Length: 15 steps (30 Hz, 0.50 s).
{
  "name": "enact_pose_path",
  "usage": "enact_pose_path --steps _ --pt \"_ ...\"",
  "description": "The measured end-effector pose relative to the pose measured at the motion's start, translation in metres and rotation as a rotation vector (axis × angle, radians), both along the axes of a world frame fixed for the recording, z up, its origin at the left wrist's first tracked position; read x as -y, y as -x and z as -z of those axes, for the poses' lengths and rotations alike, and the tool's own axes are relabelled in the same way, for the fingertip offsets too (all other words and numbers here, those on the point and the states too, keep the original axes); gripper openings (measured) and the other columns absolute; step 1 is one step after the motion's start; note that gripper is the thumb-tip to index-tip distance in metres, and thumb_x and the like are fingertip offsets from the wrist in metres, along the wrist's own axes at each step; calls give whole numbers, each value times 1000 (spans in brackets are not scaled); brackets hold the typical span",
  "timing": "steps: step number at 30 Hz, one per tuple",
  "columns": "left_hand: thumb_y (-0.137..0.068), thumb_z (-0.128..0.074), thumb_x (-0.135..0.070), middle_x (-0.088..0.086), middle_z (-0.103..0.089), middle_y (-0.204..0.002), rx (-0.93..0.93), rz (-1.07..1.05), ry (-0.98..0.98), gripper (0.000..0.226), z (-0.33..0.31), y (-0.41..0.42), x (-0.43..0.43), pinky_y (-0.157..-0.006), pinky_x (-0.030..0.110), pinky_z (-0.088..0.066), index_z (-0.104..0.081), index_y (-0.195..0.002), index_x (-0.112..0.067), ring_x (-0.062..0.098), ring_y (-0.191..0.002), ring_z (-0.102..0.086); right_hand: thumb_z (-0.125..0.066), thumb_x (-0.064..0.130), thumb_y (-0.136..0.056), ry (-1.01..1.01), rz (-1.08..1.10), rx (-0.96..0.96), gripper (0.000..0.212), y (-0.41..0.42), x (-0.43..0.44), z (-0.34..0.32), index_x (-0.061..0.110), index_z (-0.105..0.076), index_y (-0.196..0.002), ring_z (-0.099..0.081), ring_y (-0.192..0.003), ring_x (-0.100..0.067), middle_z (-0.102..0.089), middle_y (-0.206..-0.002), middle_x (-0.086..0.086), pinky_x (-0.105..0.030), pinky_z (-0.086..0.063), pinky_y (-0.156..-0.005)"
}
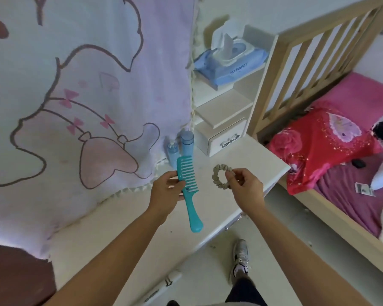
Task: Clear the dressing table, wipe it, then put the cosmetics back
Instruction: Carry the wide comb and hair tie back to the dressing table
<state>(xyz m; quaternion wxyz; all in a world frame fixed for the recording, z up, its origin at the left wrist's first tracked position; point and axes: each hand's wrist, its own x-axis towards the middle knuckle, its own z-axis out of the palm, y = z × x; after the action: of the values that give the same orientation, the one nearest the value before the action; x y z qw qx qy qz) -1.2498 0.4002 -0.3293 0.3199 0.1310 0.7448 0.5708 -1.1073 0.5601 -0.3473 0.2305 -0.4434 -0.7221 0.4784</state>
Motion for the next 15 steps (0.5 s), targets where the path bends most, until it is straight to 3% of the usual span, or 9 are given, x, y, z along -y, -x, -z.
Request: enact_pose_path --steps 3,7,12,15 --pt "-90 -65 -6 9 -71 -104 102 -123 22 22 20 16 -54 -81 46 -59 -60 -111 -12 24 -90 -72 -64 38 -93 20 -94 57 13 21 -61 20 25 -65 -96 -63 -70 1 -70 -75 12 -9 -42 -60" --pt "-90 -63 0 17 -72 -97 314 -345 64 17 43 26 -112 -76 43 -60 -58 -104 -9 29 -82 -73 -65 36 -92 96 -201 140 16 43 -132 42 22 -67 -99 -66 -77 -9 -70 -81 9 -28 -54 -74" --pt "-90 -61 4 22 -71 -96 401 -455 101 17 87 29 -170 -62 34 -60 -58 -106 -4 28 -73 -72 -63 41 -92 143 -311 263 23 65 -196 70 21 -67 -101 -66 -81 -10 -69 -87 8 -31 -55 -79" --pt "-91 -60 4 21 -71 -94 462 -515 104 19 109 29 -191 -61 33 -59 -59 -109 -3 27 -71 -72 -63 45 -90 229 -338 314 23 69 -209 95 24 -66 -98 -69 -82 -13 -70 -86 8 -38 -58 -80"
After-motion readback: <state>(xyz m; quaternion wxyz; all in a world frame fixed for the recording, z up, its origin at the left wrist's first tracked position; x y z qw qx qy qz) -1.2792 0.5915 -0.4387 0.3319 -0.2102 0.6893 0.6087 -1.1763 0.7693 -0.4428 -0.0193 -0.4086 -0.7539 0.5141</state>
